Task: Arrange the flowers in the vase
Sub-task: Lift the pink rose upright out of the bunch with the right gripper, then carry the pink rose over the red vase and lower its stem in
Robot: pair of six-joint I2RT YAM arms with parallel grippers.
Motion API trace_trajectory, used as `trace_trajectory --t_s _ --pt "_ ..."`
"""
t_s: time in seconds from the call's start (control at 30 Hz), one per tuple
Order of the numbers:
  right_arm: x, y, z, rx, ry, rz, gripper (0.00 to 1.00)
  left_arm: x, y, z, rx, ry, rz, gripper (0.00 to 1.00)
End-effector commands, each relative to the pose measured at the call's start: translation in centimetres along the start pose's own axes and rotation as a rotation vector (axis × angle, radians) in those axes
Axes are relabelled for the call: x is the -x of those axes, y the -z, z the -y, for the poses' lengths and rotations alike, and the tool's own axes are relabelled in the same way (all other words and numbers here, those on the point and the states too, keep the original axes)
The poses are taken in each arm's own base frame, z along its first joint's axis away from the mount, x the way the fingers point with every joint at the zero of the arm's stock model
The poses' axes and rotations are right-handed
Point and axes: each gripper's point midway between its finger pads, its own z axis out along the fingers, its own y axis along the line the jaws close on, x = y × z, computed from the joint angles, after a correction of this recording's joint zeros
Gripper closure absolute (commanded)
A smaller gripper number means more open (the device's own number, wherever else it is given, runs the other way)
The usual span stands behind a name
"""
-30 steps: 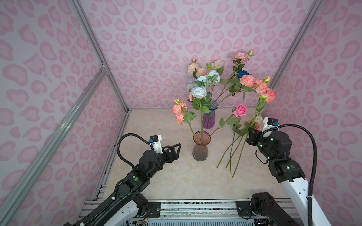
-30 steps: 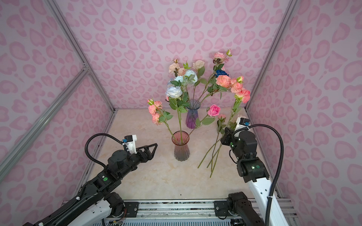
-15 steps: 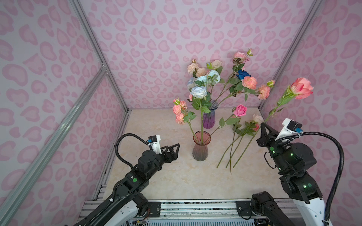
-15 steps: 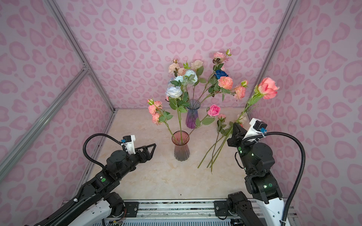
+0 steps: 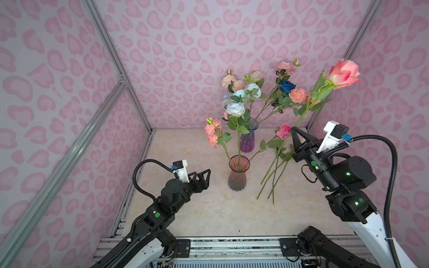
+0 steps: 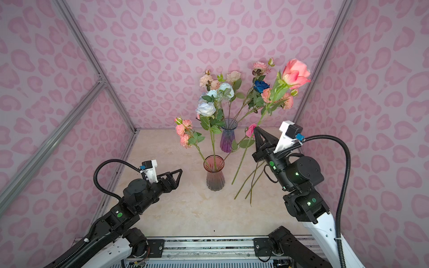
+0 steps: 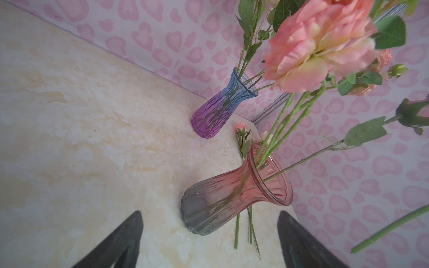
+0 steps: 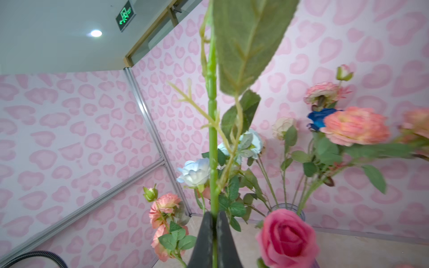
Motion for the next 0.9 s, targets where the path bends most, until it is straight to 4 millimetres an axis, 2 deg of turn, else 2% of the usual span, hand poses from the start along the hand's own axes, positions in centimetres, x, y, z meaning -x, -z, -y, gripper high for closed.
trace_trajectory --t_s 0.0,0.07,0.13,0.27,0.47,0.63,0.87 --pt "1.6 -1.6 -3.7 0.088 0.092 0.090 1.00 0.7 0.4 -0.1 0.007 0.001 0.033 0.08" --pt "0.6 -3.2 -5.9 0.126 0.148 0.076 1.00 0.8 0.6 -0.2 0.009 -0.001 0.036 0.08" --pt "-0.4 -4.8 -7.0 0.129 0.191 0.071 1.00 0.8 0.9 -0.3 0.013 -0.002 0.041 0.08" --pt "-2.4 -7.8 -6.7 0.081 0.253 0.069 1.00 0.9 1.4 -0.5 0.014 -0.001 0.049 0.08" --pt "-6.0 -10.5 -5.6 0.037 0.303 0.015 1.00 1.0 1.9 -0.8 0.021 -0.008 0.059 0.08" --pt "-9.9 -11.0 -4.0 0.004 0.308 -0.034 1.00 0.8 1.9 -1.0 0.022 -0.012 0.062 0.08" --pt "-15.6 -9.8 -4.2 0.052 0.299 -0.166 0.98 0.5 1.8 -1.3 0.034 -0.017 0.054 0.08"
